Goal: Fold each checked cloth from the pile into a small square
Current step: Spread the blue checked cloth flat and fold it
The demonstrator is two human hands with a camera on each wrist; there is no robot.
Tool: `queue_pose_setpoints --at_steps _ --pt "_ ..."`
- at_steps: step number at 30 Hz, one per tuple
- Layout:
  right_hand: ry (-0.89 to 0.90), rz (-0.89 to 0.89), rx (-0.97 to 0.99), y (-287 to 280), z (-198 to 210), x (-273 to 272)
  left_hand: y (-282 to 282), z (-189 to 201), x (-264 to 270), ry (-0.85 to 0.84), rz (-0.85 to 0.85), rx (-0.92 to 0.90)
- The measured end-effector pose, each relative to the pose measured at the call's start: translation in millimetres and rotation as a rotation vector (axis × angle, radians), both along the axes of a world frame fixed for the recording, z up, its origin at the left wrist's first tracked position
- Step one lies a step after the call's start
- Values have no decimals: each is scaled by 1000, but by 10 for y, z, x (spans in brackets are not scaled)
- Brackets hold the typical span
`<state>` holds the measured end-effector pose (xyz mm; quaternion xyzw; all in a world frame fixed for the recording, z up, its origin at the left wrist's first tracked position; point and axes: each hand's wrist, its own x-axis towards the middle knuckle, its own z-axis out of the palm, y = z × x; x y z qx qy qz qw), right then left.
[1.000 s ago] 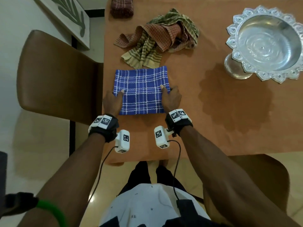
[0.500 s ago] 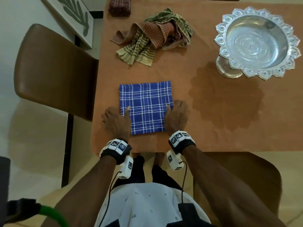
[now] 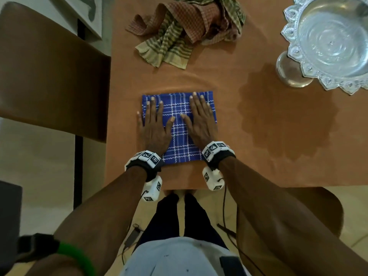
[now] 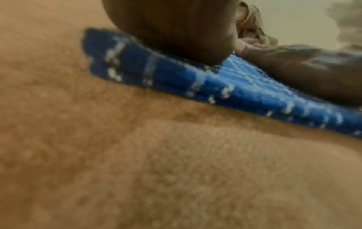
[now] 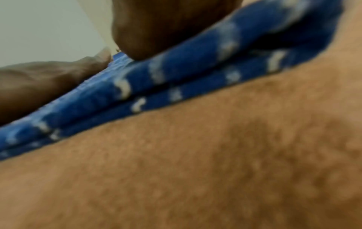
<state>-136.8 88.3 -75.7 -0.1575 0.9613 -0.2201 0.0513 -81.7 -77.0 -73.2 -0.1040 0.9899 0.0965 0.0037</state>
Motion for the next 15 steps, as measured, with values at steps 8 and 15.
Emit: queue_pose_setpoints --at_steps 8,15 --pt "-27 -50 -106 -480 110 468 12 25 -18 -59 -20 -37" --pt "-36 -298 -64 314 113 529 -37 71 -12 -69 -53 -11"
